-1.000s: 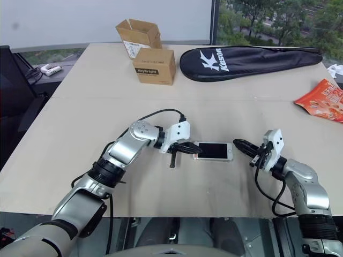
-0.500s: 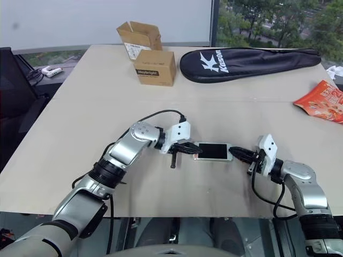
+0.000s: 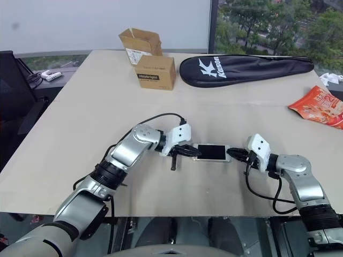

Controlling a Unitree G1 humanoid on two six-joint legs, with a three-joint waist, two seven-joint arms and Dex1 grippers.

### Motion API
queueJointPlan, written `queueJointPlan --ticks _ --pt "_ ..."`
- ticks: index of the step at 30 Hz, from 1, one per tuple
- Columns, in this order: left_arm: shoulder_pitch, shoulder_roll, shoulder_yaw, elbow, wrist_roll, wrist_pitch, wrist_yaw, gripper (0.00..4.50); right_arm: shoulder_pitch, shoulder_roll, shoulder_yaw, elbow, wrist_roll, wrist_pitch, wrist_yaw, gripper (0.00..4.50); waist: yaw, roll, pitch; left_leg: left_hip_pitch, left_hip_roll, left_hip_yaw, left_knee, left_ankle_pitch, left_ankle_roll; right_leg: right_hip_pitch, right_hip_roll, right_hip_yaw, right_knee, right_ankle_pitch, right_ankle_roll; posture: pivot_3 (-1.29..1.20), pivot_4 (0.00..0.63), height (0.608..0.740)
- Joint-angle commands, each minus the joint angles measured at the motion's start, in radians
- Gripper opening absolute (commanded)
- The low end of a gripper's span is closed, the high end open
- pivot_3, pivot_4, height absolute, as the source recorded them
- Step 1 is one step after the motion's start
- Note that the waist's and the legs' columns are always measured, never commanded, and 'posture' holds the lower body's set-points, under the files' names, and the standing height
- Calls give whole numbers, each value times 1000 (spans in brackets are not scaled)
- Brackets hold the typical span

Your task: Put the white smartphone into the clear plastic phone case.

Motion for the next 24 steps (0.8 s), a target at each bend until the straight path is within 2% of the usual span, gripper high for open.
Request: queueJointPlan --ticks 1,6,12,16,20,24 --pt "7 -2 -8 1 9 7 5 0 52 -29 96 115 -115 79 -6 86 2 0 -1 0 0 -1 0 0 0 0 -1 -1 0 0 0 0 150 740" --pt "7 -5 -6 2 10 8 6 0 45 -55 132 109 -135 96 11 86 2 -3 -5 0 0 -3 0 0 0 1 -3 0 -1 0 0 0 150 740" --pt "7 -7 -4 6 10 6 9 0 43 -35 121 96 -105 73 7 86 2 -4 -6 0 0 -3 -1 0 0 1 -4 -1 -2 0 0 0 150 740" --pt "5 -10 -2 12 10 0 13 0 45 10 40 81 -19 23 2 86 1 -3 -6 -1 1 -4 -2 0 0 1 -4 -1 -3 0 0 0 150 740" --pt "5 -27 44 1 -22 -23 38 0 59 51 -86 2 144 58 21 86 1 3 0 -3 1 -3 -3 0 0 -1 -4 -1 -4 0 0 0 150 740" --pt "11 -44 132 -51 -97 -33 56 0 73 39 -151 -89 221 107 20 86 0 13 10 -18 -1 -1 -2 0 0 -17 -4 1 -2 3 -4 0 150 740"
